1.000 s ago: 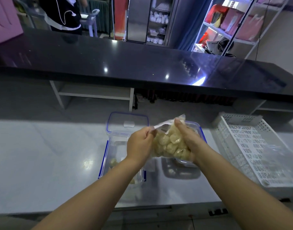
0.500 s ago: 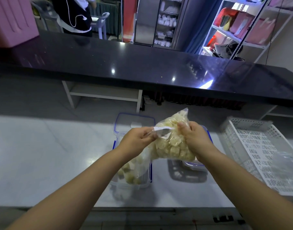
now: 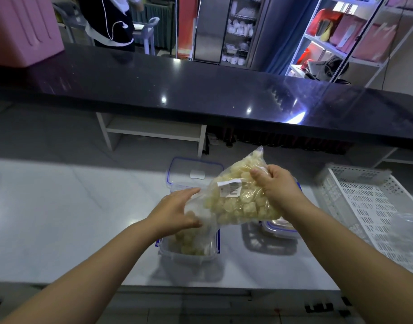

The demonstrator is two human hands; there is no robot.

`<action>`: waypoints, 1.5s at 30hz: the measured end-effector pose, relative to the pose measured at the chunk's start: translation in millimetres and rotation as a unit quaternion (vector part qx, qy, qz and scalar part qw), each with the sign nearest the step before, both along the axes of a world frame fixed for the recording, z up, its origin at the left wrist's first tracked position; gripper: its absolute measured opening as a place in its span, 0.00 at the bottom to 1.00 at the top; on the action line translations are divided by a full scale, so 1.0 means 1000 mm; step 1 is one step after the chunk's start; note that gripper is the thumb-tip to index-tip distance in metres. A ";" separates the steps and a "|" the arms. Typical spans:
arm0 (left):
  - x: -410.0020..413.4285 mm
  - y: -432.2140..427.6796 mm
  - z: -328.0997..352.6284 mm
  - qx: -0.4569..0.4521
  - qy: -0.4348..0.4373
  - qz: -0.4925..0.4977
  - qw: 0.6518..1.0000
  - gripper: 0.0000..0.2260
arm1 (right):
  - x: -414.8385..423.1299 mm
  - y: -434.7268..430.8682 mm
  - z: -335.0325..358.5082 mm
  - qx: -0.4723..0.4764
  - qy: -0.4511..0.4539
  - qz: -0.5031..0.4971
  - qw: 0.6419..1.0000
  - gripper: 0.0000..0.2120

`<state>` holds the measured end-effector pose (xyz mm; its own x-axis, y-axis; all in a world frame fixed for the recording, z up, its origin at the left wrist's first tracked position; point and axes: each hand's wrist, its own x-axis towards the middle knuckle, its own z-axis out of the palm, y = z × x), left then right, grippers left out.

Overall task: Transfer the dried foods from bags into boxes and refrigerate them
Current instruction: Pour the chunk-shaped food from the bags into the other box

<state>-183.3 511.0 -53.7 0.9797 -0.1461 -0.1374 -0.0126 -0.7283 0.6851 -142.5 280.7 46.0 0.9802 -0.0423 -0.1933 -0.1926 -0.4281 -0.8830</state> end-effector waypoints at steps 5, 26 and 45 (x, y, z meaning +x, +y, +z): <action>-0.003 0.007 -0.011 0.049 -0.049 0.066 0.995 0.17 | 0.000 0.001 0.002 0.032 0.012 -0.008 0.999 0.11; 0.027 0.040 0.028 -0.086 -0.081 0.138 0.983 0.07 | 0.003 0.011 0.020 0.107 0.006 -0.034 0.994 0.09; 0.004 0.037 0.044 -0.151 -0.021 0.067 0.986 0.08 | 0.002 -0.007 0.046 -0.029 0.050 0.034 0.998 0.20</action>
